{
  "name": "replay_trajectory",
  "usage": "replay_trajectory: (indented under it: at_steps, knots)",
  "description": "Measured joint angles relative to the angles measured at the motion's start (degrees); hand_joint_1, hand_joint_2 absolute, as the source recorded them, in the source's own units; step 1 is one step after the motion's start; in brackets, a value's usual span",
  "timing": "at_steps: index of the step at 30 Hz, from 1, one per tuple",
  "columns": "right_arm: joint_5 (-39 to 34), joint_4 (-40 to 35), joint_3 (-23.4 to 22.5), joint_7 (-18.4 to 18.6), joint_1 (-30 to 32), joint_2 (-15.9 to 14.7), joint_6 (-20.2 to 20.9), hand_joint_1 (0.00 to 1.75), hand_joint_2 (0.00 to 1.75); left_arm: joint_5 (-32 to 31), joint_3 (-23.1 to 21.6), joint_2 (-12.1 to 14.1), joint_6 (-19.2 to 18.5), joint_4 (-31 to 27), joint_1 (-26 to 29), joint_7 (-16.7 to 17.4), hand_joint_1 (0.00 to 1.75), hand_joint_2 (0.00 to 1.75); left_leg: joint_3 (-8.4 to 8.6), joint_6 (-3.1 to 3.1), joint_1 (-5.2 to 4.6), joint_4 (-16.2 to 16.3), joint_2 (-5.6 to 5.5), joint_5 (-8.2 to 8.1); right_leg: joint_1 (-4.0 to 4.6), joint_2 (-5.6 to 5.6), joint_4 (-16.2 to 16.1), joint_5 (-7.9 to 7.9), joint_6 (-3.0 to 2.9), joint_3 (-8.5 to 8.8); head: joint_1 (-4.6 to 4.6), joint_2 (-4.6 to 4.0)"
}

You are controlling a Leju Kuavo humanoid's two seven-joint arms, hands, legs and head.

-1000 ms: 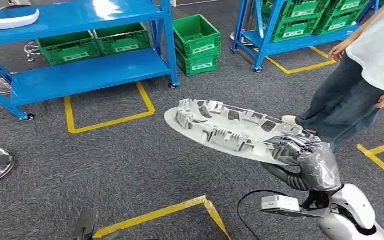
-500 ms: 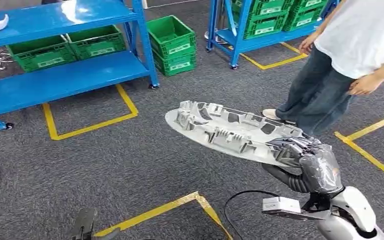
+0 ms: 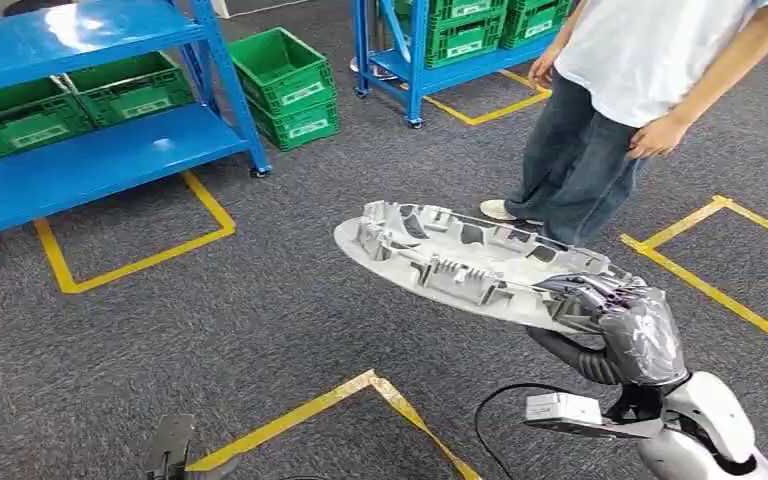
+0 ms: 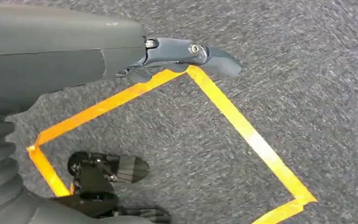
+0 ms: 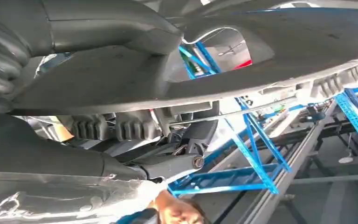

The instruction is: Take the parts from the cabinet and place them on the table.

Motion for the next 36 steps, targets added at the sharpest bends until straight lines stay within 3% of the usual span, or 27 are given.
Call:
replay_trajectory:
  at_steps: [2, 3, 4, 5, 7, 8, 9, 10, 12, 13, 14, 15, 18, 19, 20, 22, 23, 24, 25, 28, 29, 30, 31, 33, 34, 35, 36]
  knots:
    - [0.00, 0.04, 0.07, -0.11, 0.00, 0.09, -0.09, 1.75, 1.75, 0.18, 0.00, 0.04, 0.00, 0.00, 0.00, -0.11, 0.00, 1.75, -0.01, 0.83, -0.27, 0.03, 0.45, 0.51, -0.28, 0.53, -0.70, 0.79, 0.83, 0.10, -0.09, 0.00]
    - [0.00, 0.04, 0.13, -0.22, 0.05, 0.11, -0.09, 1.75, 1.75, 0.20, 0.02, 0.11, 0.00, -0.02, -0.12, -0.22, 0.00, 1.75, -0.12, 1.47, 0.07, -0.27, 0.94, 1.19, -0.32, -0.05, -0.48, 0.81, 1.02, -0.26, -0.22, 0.00]
    - [0.00, 0.07, 0.13, -0.24, -0.07, 0.11, -0.09, 1.75, 1.75, 0.18, 0.02, 0.20, 0.06, -0.02, -0.24, -0.24, 0.00, 1.75, -0.24, 1.76, 0.04, -0.27, 1.11, 1.38, -0.28, -2.19, 0.71, -0.46, 1.12, -1.03, 0.21, 0.00]
    - [0.04, 0.17, 0.15, -0.24, -0.26, 0.13, -0.09, 1.75, 1.75, 0.05, 0.04, 0.20, 0.17, -0.02, -0.21, -0.24, 0.00, 1.75, -0.38, 2.02, 0.01, -0.27, 1.26, 1.54, -0.25, -3.37, 4.07, -3.02, 1.25, -2.12, 0.39, 0.00]
    - [0.02, 0.42, 0.33, -0.26, -0.39, 0.22, -0.11, 1.75, 1.75, -0.19, 0.02, 0.22, 0.48, -0.02, -0.02, -0.40, 0.00, 1.75, -0.74, 2.16, -0.03, -0.27, 1.54, 1.20, -0.29, -3.88, 13.77, -7.39, 1.64, -5.93, 0.37, 0.00]
    - [0.07, 0.48, 0.44, -0.26, -0.34, 0.24, -0.20, 1.75, 1.75, -0.35, 0.00, 0.24, 0.61, -0.02, 0.11, -0.40, 0.00, 1.75, -0.77, 2.16, -0.03, -0.27, 1.88, 1.10, -0.29, -3.89, 16.95, -8.24, 1.77, -7.14, 0.35, 0.00]
    - [0.09, 0.57, 0.48, -0.24, -0.26, 0.24, -0.26, 1.75, 1.75, -0.37, 0.00, 0.24, 0.74, -0.02, 0.21, -0.40, 0.00, 1.75, -0.67, 2.09, -0.04, -0.27, 2.17, 0.94, -0.29, -3.89, 17.42, -7.92, 1.82, -7.09, 0.33, 0.00]
    - [0.11, 0.63, 0.48, -0.24, -0.24, 0.24, -0.28, 1.75, 1.75, -0.37, 0.02, 0.24, 0.81, -0.02, 0.25, -0.40, 0.00, 1.75, -0.47, 2.05, -0.04, -0.26, 2.28, 0.67, -0.29, -3.93, 15.38, -6.55, 1.77, -5.65, 0.35, 0.00]
    - [0.13, 0.70, 0.48, -0.24, -0.18, 0.24, -0.35, 1.75, 1.75, -0.43, 0.00, 0.15, 1.14, -0.02, 0.26, -0.40, 0.00, 1.75, 0.51, 1.52, 0.03, -0.26, 2.97, 0.26, -0.29, -4.69, 4.67, -2.11, 1.56, 0.70, 0.35, 0.00]
    - [0.13, 0.72, 0.48, -0.26, -0.19, 0.24, -0.39, 1.75, 1.75, -0.46, 0.00, 0.18, 1.16, -0.02, 0.26, -0.40, 0.00, 1.75, 0.90, 1.16, -0.05, -0.28, 3.16, -0.02, -0.11, -5.82, 1.65, -3.03, 1.54, 2.65, 0.35, 0.00]
    - [0.15, 0.74, 0.50, -0.33, -0.29, 0.26, -0.54, 1.75, 1.75, -0.44, 0.00, 0.24, 1.20, -0.02, 0.15, -0.42, 0.00, 1.75, 0.68, 0.74, -0.46, 0.01, 3.28, -0.23, 0.27, -6.15, 0.67, -3.82, 1.06, 3.52, 0.44, 0.00]
    - [0.17, 0.76, 0.50, -0.31, -0.24, 0.26, -0.74, 1.75, 1.75, -0.39, 0.00, 0.24, 1.27, -0.02, 0.17, -0.42, 0.00, 1.75, 0.65, 0.39, -0.45, -0.10, 3.33, -0.04, 0.25, -5.71, 1.07, -3.81, 0.27, 3.19, 0.24, 0.00]
    - [0.33, 0.76, 0.46, -0.24, -0.09, 0.26, -0.83, 1.75, 1.75, -0.11, 0.00, 0.24, 1.40, -0.02, 0.16, -0.48, 0.00, 1.75, 1.32, -0.41, -0.37, -0.59, 4.04, -0.72, 0.31, -5.03, 0.77, -4.41, -0.86, 3.49, 0.13, 0.00]
    - [0.33, 0.72, 0.48, -0.30, -0.08, 0.26, -0.89, 1.75, 1.75, -0.11, 0.00, 0.24, 1.51, -0.02, 0.10, -0.53, 0.00, 1.75, 1.13, -0.65, -0.26, 0.35, 3.45, -1.36, 0.16, -4.84, 0.52, -4.52, -1.22, 4.01, -0.08, 0.00]
    - [0.31, 0.72, 0.48, -0.31, -0.14, 0.26, -0.90, 1.75, 1.75, -0.11, 0.00, 0.24, 1.60, -0.02, -0.01, -0.57, 0.00, 1.75, -0.70, -0.63, -0.28, 3.65, 2.84, -2.72, 0.14, -4.79, 0.37, -4.80, -1.64, 4.35, -0.53, 0.00]
    - [0.39, 0.74, 0.48, -0.33, -0.14, 0.26, -0.90, 1.75, 1.75, 0.02, 0.00, 0.24, 1.73, -0.02, 0.13, -0.57, 0.00, 1.75, -7.22, -0.59, -0.29, 14.03, 2.55, -6.23, 0.20, -4.35, 0.37, -5.35, -2.17, 4.66, -0.48, 0.00]
    - [0.39, 0.77, 0.48, -0.33, -0.13, 0.28, -0.90, 1.75, 1.75, 0.07, 0.00, 0.22, 1.79, -0.02, 0.37, -0.57, 0.00, 1.75, -10.26, -0.59, -0.29, 18.09, 2.54, -6.81, 0.21, -3.93, 0.37, -5.68, -2.20, 4.93, -0.46, 0.00]
    - [0.39, 0.76, 0.48, -0.33, -0.13, 0.28, -0.90, 1.75, 1.75, 0.09, 0.00, 0.20, 1.88, -0.02, 0.60, -0.55, 0.00, 1.75, -12.29, -0.66, -0.26, 19.55, 2.54, -5.77, 0.20, -3.54, 0.37, -6.11, -2.16, 5.44, -0.44, 0.00]
    - [0.39, 0.76, 0.48, -0.33, -0.09, 0.28, -0.90, 1.75, 1.75, 0.09, 0.00, 0.15, 1.92, -0.02, 0.74, -0.55, 0.00, 1.75, -12.66, -0.74, -0.23, 18.19, 2.54, -3.02, 0.15, -3.14, 0.37, -6.64, -2.07, 6.15, -0.50, 0.00]
    - [0.39, 0.79, 0.48, -0.33, -0.04, 0.28, -0.90, 1.75, 1.75, 0.09, 0.00, 0.20, 1.99, -0.02, 0.77, -0.55, 0.00, 1.75, -9.08, -0.63, -0.04, 4.87, 2.16, 8.21, -0.12, -2.32, 0.46, -8.61, -1.41, 8.73, -0.48, 0.00]
    - [0.39, 0.85, 0.50, -0.33, -0.22, 0.28, -1.01, 1.75, 1.75, 0.29, 0.00, 0.20, 2.01, 0.02, 0.91, -0.55, 0.00, 1.75, -8.64, -0.55, -0.05, 3.95, 1.28, 8.33, 0.35, -2.11, 0.76, -9.30, -0.89, 8.55, -0.31, -0.02]
    - [0.42, 0.85, 0.50, -0.33, -0.25, 0.28, -1.07, 1.75, 1.75, 0.42, 0.00, 0.22, 2.10, 0.00, 0.77, -0.55, 0.00, 1.75, -7.64, -0.24, -0.08, 1.94, 1.31, 6.79, 0.22, -1.80, 0.98, -9.47, -0.53, 8.60, -0.52, 0.00]
    - [0.39, 0.81, 0.44, -0.35, -0.31, 0.28, -1.25, 1.75, 1.75, 0.42, 0.00, 0.22, 2.10, 0.00, 0.58, -0.55, 0.00, 1.75, -7.81, 0.07, -0.14, 1.91, 1.32, 6.08, 0.07, -1.71, 0.86, -9.52, -0.21, 8.22, -0.44, 0.00]
    - [0.44, 0.83, 0.48, -0.33, -0.10, 0.33, -1.27, 1.75, 1.75, 0.42, 0.00, 0.22, 2.12, 0.00, 0.67, -0.57, 0.00, 1.75, -7.56, 0.73, 0.00, 1.49, 1.32, 5.67, -0.06, -1.73, 0.27, -9.91, 0.61, 8.58, -0.46, 0.00]
    - [0.44, 0.83, 0.46, -0.33, 0.02, 0.33, -1.27, 1.75, 1.75, 0.42, 0.04, 0.33, 2.12, 0.00, 0.71, -0.64, 0.00, 1.75, -7.15, 1.04, 0.22, 1.28, 1.40, 5.47, -0.06, -2.57, 0.86, -10.35, 0.93, 8.21, -0.35, 0.00]
    - [0.37, 0.83, 0.46, -0.35, -0.02, 0.33, -1.29, 1.75, 1.75, 0.33, 0.04, 0.33, 2.14, 0.00, 0.68, -0.75, 0.00, 1.75, -6.76, 1.50, 0.21, 1.25, 1.41, 5.15, 0.05, -3.41, 3.35, -11.22, 1.20, 7.02, -0.20, 0.00]
    - [0.33, 0.83, 0.48, -0.44, 0.00, 0.33, -1.31, 1.75, 1.75, 0.22, 0.04, 0.28, 2.16, 0.00, 0.63, -0.77, 0.00, 1.75, -6.51, 1.77, 0.20, 1.25, 1.44, 4.88, -0.05, -3.71, 8.02, -12.87, 1.42, 4.41, -0.18, 0.00]
